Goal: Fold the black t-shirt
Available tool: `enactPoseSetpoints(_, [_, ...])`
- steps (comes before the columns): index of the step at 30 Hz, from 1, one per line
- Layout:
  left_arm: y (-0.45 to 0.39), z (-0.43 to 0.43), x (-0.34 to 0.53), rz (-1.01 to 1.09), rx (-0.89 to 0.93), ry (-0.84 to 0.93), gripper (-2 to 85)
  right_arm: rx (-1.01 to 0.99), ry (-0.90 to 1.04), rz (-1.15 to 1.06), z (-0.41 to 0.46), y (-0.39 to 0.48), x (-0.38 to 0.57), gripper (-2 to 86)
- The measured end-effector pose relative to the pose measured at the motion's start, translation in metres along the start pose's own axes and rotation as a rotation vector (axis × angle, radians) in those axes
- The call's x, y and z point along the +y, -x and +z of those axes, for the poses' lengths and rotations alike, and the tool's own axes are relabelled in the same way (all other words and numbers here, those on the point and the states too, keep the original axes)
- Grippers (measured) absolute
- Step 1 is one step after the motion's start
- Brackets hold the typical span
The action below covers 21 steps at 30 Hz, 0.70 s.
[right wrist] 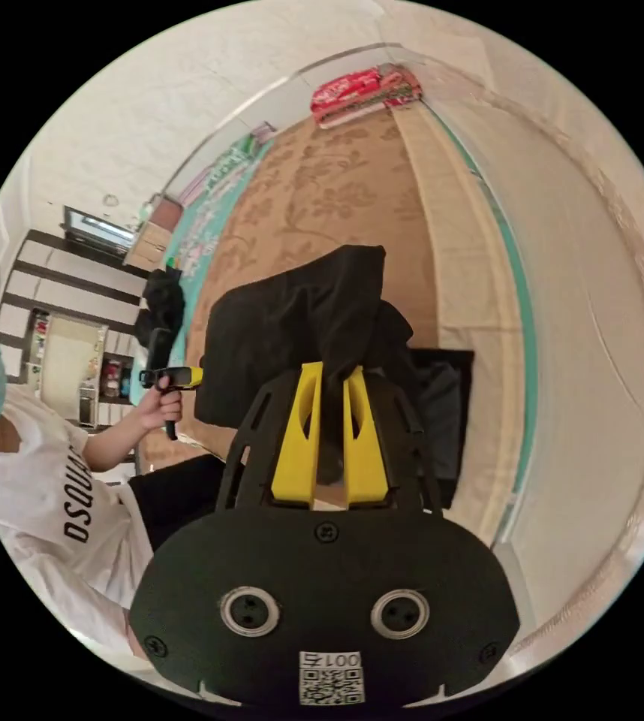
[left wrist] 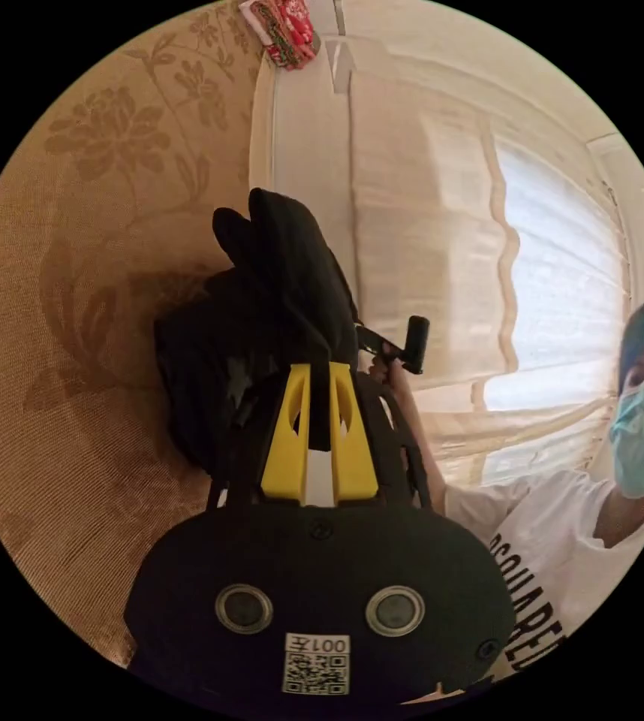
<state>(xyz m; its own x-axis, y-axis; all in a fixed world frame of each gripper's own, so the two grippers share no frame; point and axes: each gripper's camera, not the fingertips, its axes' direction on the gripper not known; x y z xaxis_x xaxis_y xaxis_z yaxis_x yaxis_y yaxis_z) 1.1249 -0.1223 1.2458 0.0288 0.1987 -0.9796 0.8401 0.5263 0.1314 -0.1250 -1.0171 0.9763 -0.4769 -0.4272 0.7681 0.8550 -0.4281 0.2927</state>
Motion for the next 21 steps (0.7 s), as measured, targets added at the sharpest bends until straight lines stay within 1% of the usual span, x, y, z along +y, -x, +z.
enactPoseSetpoints(1, [0.015, 0.041, 0.021, -0.051, -0.122, 0.070, -0.8, 0.039, 0.024, 0.027, 0.015, -0.006, 0.009, 1.0])
enactPoseSetpoints(2, [0.029, 0.072, 0.043, -0.110, -0.183, 0.122, -0.9, 0.106, 0.088, 0.083, 0.049, -0.016, 0.027, 1.4])
enactPoseSetpoints(3, [0.034, 0.084, 0.054, -0.141, -0.183, 0.131, -0.9, 0.178, 0.161, 0.113, 0.079, -0.020, 0.044, 2.2])
enactPoseSetpoints(4, [0.038, 0.101, 0.076, -0.169, -0.165, 0.121, -0.9, 0.219, 0.172, 0.120, 0.088, -0.018, 0.052, 2.6])
enactPoseSetpoints(5, [0.034, 0.112, 0.096, -0.163, -0.190, 0.109, -0.9, 0.256, 0.138, 0.127, 0.096, -0.009, 0.065, 2.2])
enactPoseSetpoints(6, [0.030, 0.117, 0.104, -0.162, -0.227, 0.107, -0.9, 0.286, 0.096, 0.142, 0.099, 0.004, 0.076, 1.7])
enactPoseSetpoints(7, [0.018, 0.126, 0.118, -0.143, -0.324, 0.101, -0.9, 0.318, 0.081, 0.145, 0.100, 0.011, 0.081, 1.5])
enactPoseSetpoints(8, [-0.003, 0.137, 0.127, -0.082, -0.418, 0.088, -0.9, 0.439, 0.052, 0.143, 0.103, 0.029, 0.089, 1.1])
enactPoseSetpoints(9, [-0.015, 0.145, 0.131, -0.038, -0.458, 0.082, -0.9, 0.572, 0.024, 0.126, 0.110, 0.050, 0.095, 0.8])
enactPoseSetpoints(11, [-0.068, 0.201, 0.140, 0.198, -0.555, 0.109, -0.9, 0.661, -0.012, 0.060, 0.131, 0.082, 0.099, 0.5])
enactPoseSetpoints(12, [-0.081, 0.221, 0.143, 0.267, -0.571, 0.129, -0.9, 0.672, -0.042, 0.024, 0.151, 0.101, 0.101, 0.4])
enactPoseSetpoints(14, [-0.122, 0.304, 0.158, 0.509, -0.675, 0.205, -0.9, 0.702, -0.068, -0.041, 0.188, 0.131, 0.103, 0.3])
enactPoseSetpoints(15, [-0.130, 0.327, 0.164, 0.572, -0.716, 0.224, -0.9, 0.770, -0.057, -0.083, 0.219, 0.149, 0.104, 0.2])
enactPoseSetpoints(16, [-0.141, 0.371, 0.179, 0.696, -0.807, 0.271, -0.9, 0.815, -0.043, -0.101, 0.235, 0.158, 0.104, 0.2])
enactPoseSetpoints(17, [-0.142, 0.415, 0.195, 0.761, -0.903, 0.338, -1.0, 0.902, -0.014, -0.119, 0.270, 0.169, 0.105, 0.3])
enactPoseSetpoints(18, [-0.140, 0.434, 0.203, 0.763, -0.947, 0.368, -1.0, 0.952, 0.010, -0.094, 0.306, 0.174, 0.107, 0.3])
enactPoseSetpoints(19, [-0.135, 0.467, 0.218, 0.757, -0.990, 0.403, -1.0, 0.967, 0.024, -0.070, 0.323, 0.174, 0.108, 0.3])
enactPoseSetpoints(20, [-0.138, 0.489, 0.234, 0.772, -0.987, 0.398, -1.0, 1.010, 0.053, -0.042, 0.353, 0.176, 0.112, 0.3])
enactPoseSetpoints(21, [-0.143, 0.498, 0.242, 0.777, -0.982, 0.386, -1.0, 1.071, 0.081, -0.074, 0.375, 0.184, 0.116, 0.3])
